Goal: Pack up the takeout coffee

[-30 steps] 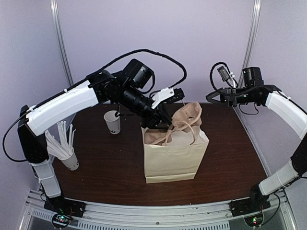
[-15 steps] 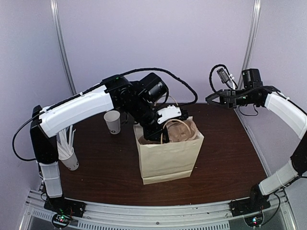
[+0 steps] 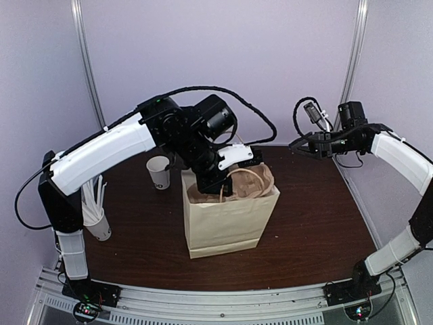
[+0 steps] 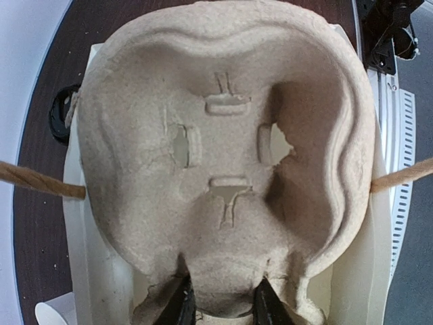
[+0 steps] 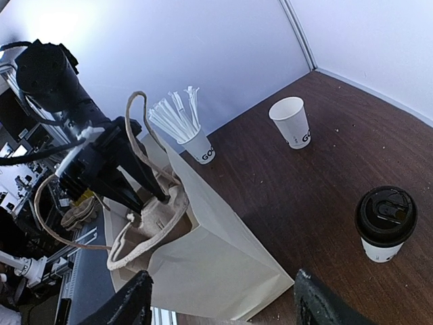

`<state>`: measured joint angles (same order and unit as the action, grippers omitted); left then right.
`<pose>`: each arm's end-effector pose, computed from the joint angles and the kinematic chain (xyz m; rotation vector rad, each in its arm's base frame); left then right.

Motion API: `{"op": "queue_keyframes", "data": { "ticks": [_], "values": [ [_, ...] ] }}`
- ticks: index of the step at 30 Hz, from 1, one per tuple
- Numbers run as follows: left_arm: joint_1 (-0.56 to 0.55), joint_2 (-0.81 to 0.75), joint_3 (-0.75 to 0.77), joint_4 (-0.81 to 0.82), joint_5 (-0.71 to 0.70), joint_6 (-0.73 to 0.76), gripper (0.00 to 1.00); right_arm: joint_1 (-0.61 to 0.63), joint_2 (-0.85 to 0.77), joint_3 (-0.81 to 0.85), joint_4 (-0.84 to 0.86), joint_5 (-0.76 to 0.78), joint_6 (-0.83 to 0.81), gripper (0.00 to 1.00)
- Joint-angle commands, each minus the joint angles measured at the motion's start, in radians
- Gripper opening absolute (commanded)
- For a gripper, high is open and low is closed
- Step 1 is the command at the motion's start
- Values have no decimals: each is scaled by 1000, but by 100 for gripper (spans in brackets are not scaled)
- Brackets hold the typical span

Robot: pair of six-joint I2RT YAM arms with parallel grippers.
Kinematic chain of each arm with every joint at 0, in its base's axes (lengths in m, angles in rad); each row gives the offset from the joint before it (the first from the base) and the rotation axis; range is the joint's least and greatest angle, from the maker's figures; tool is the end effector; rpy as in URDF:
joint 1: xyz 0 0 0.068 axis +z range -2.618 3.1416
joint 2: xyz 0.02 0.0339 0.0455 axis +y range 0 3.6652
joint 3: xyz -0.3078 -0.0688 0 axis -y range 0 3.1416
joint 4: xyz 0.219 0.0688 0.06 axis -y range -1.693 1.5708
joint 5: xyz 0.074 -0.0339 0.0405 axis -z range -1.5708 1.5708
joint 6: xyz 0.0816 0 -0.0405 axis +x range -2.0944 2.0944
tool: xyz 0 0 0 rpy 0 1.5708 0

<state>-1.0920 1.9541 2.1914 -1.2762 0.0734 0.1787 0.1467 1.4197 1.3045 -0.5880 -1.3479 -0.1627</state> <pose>0.1848 -0.3690 0.3749 1.6039 2.1304 -0.4082 0.2538 0.1179 0.3927 -0.9622 1.7240 1.4721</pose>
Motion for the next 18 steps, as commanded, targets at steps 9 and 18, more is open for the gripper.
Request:
{"op": "queue_keyframes", "data": {
  "ticks": [9,18],
  "values": [
    [-11,-49,-50,-26,-58,-91,13,224,-18,95,-479,183,-333,76],
    [-11,-73,-47,-17,-58,-134,12,318,24,156,-471,334,-178,62]
  ]
}}
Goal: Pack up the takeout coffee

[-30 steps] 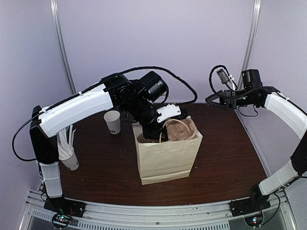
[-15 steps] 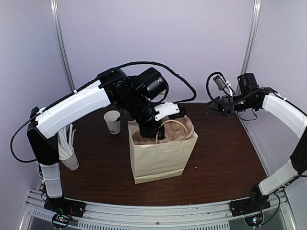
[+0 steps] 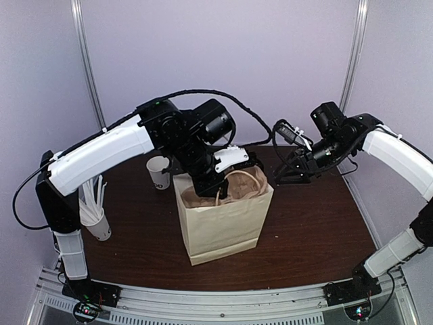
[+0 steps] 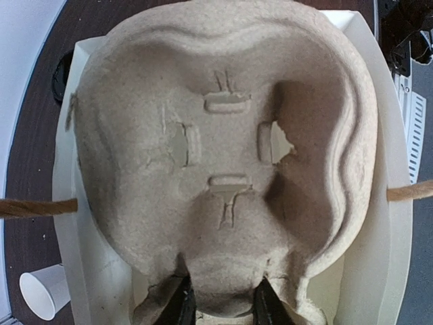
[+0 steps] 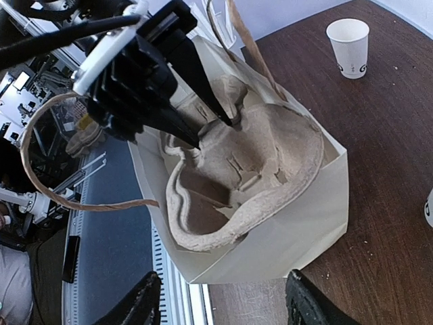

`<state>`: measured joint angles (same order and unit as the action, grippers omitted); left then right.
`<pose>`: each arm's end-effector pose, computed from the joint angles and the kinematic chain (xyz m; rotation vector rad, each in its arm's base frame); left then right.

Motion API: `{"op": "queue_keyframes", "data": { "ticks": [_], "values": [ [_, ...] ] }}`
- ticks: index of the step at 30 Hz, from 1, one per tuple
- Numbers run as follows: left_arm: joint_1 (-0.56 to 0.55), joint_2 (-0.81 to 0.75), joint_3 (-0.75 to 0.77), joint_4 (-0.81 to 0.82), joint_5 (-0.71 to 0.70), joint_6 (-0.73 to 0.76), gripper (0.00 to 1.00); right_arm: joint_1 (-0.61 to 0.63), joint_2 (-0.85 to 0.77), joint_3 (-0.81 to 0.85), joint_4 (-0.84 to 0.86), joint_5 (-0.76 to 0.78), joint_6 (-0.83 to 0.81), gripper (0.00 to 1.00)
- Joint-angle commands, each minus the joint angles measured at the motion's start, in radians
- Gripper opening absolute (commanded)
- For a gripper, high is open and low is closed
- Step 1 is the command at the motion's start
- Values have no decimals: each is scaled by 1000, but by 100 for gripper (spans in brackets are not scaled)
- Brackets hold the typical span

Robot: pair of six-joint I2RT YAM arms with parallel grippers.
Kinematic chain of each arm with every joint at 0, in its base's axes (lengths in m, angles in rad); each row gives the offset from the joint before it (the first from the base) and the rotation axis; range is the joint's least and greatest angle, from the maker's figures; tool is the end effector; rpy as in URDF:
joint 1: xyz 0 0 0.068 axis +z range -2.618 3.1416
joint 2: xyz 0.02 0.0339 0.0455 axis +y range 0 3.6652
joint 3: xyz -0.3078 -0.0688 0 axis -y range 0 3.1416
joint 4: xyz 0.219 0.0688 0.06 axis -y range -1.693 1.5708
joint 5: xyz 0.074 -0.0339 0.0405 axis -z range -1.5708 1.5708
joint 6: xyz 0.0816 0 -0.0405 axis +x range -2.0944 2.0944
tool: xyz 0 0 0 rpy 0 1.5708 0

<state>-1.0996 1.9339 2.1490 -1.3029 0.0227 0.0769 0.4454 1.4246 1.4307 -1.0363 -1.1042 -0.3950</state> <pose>0.1812 -0.3597 0.3688 1.5098 2.2498 -0.3534 0.1949 0.1738 0.3844 -1.2831 1.9194 1.4174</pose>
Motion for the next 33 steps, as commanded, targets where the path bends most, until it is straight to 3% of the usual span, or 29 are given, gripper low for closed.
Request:
{"op": "queue_keyframes", "data": {
  "ticks": [1,21,33],
  "values": [
    [-4,-57,-4,9,-7,-36,12,24,22,28,-17,101,65,62],
    [-4,-92,-20,-43,-58,-131,9,130,115,129,-11,118,145,70],
    [-4,-102,-21,-43,-87,-159,5,137,135,146,60,292,325,51]
  ]
}}
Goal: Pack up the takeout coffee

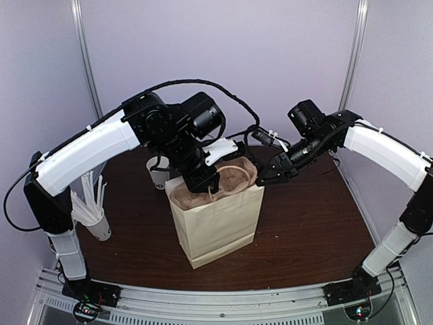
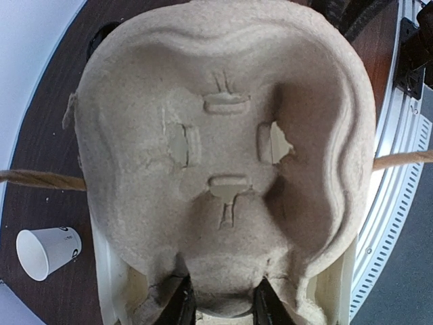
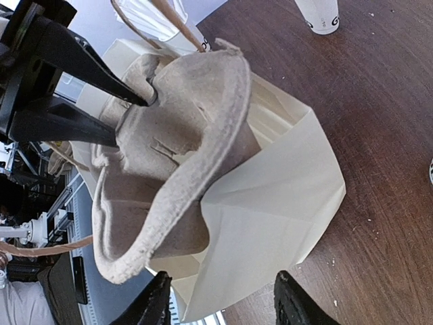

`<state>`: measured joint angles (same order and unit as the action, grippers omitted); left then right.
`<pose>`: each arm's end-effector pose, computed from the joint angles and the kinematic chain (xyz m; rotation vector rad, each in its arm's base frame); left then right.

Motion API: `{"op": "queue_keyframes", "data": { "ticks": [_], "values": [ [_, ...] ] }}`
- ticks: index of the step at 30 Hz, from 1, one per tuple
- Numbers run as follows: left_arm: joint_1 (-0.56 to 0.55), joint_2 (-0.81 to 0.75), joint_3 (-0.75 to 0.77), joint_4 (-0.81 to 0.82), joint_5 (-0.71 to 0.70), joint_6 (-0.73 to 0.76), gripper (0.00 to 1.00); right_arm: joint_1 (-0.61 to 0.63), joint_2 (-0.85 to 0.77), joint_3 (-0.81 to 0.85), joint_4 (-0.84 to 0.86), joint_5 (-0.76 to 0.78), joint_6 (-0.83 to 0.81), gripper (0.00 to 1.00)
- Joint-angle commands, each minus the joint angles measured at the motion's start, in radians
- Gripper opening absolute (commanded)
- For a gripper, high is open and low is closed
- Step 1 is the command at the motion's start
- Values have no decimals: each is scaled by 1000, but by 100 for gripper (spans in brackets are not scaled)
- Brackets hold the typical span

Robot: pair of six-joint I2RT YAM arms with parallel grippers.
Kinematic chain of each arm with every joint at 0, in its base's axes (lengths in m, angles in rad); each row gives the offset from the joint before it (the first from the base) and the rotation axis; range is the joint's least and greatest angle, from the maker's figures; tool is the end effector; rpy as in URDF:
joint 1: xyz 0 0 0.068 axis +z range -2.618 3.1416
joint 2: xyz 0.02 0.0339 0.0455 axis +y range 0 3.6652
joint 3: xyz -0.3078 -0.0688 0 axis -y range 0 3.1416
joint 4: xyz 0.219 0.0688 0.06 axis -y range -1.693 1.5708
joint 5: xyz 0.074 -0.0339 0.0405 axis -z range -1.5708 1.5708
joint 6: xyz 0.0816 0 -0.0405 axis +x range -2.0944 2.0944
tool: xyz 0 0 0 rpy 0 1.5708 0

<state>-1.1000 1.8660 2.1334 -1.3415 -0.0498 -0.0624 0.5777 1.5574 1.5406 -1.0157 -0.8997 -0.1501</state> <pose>0.1755 -0.3359 0.3870 1.3151 2.3375 -0.3176 0.2163 0.2173 0.3705 -1.2014 2.2186 1.3265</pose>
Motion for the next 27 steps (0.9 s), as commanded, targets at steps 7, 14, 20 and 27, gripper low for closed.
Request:
{"op": "queue_keyframes", "data": {
  "ticks": [7,14,20,27],
  "values": [
    [-4,-28,-6,-4,-26,-44,4,9,27,123,10,80,121,62],
    [-4,-34,0,-4,-42,-65,3,27,49,140,-17,131,106,63],
    [-4,-39,-10,-5,-79,-76,2,35,53,137,-23,156,97,62],
    [-4,-40,-15,-5,-71,-91,2,36,92,155,-21,172,111,59]
  ]
}}
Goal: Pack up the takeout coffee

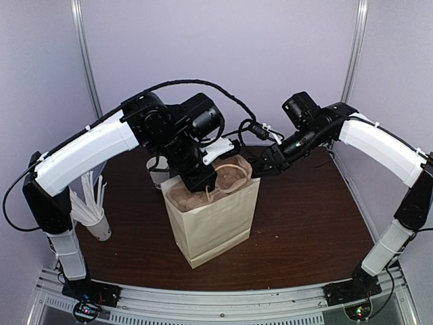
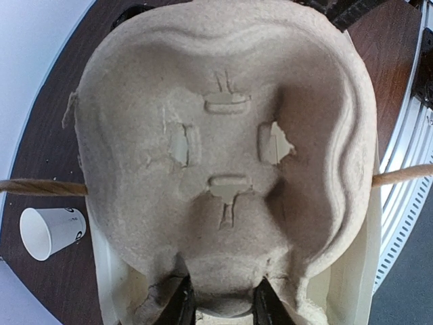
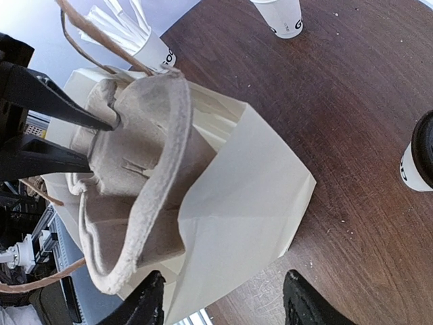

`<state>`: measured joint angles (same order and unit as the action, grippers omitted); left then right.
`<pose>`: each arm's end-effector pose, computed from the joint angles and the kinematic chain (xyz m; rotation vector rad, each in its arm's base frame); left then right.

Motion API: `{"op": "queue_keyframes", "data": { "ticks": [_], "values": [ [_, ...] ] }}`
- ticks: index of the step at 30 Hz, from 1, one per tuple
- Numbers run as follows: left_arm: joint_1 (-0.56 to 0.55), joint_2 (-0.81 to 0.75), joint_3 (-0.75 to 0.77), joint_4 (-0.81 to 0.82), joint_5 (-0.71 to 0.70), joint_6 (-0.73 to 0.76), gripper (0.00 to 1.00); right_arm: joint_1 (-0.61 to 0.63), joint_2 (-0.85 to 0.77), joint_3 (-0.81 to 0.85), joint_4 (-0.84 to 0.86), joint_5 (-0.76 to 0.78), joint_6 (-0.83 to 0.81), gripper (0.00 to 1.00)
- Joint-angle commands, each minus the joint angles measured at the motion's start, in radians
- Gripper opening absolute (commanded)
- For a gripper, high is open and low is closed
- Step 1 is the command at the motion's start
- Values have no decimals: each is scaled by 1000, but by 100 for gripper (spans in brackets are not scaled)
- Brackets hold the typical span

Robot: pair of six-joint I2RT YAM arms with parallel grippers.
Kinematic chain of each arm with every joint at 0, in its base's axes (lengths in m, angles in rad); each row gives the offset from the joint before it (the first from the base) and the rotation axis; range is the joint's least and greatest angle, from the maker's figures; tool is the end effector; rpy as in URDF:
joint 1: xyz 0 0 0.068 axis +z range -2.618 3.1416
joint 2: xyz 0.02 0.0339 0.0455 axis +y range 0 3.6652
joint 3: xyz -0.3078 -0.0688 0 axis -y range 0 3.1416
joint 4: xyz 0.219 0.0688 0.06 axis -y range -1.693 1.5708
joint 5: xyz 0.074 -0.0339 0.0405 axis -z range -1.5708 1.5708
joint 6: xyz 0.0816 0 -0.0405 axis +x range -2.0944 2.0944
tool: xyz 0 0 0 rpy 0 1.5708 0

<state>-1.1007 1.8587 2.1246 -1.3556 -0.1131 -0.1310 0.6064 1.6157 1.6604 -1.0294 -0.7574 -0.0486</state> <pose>0.1779 -0.3299 0.3866 1.2132 2.3827 -0.2553 0.2340 0.2305 0.3797 -1.1061 2.3074 1.1829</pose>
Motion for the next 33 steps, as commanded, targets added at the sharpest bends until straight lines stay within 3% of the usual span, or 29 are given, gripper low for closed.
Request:
{"op": "queue_keyframes", "data": {
  "ticks": [1,10,17,33],
  "values": [
    [-3,-32,-5,10,-5,-25,2,9,43,46,-11,34,11,59],
    [-3,-31,0,12,3,-49,1,46,59,107,-32,199,32,60],
    [-2,-33,5,-30,-17,-81,1,47,48,104,-36,312,49,53],
    [-3,19,-30,-71,44,-66,0,46,-35,79,-10,377,17,51]
  ]
}}
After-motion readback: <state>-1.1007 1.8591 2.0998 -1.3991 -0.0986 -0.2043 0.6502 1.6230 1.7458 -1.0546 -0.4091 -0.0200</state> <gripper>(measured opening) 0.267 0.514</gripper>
